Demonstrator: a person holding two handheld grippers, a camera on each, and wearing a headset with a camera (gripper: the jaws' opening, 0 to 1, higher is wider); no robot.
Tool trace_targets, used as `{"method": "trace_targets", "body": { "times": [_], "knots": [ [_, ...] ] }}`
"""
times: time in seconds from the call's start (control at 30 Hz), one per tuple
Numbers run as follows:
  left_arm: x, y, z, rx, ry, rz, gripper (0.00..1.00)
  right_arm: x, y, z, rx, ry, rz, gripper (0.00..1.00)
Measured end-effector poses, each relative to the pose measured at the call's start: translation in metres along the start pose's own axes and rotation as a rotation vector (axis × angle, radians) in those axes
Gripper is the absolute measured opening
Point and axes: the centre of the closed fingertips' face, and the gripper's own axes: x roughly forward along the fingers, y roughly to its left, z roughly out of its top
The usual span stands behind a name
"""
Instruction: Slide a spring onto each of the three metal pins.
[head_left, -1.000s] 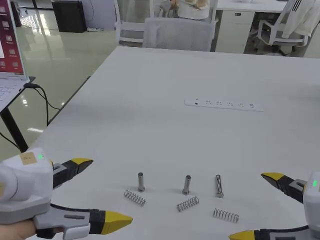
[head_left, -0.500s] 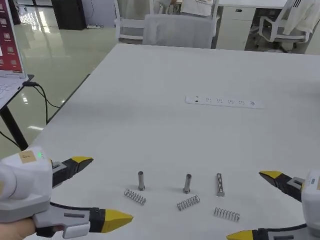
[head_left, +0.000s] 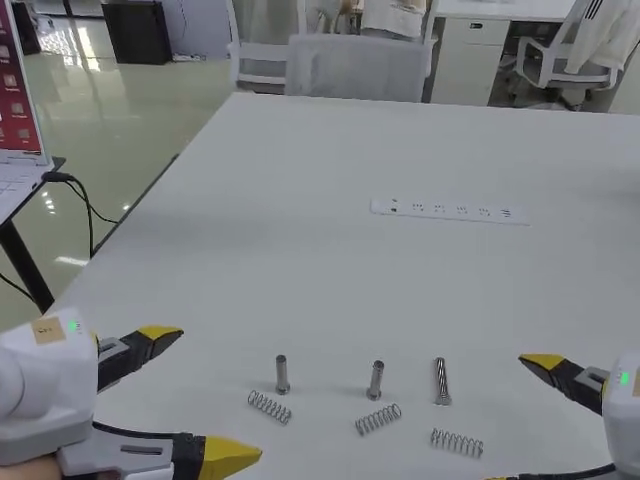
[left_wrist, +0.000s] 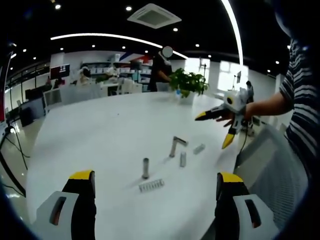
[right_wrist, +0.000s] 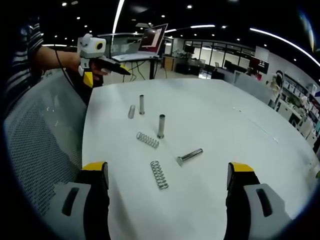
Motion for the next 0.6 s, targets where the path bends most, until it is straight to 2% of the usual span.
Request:
{"method": "trace_targets", "body": {
  "times": [0.17,0.6],
  "knots": [
    [-0.0001,-0.0009,-0.001,-0.005,0.003,-0.003,0.98,0.0008,0.0022,-0.0037,-0.009,0.017,0.007,0.99],
    [0.0009,-0.0024,-0.0011,0.0,-0.006,-0.01,0.98,0.0001,0.0014,-0.0062,-0.003,0.021,0.003,0.99]
  ]
}}
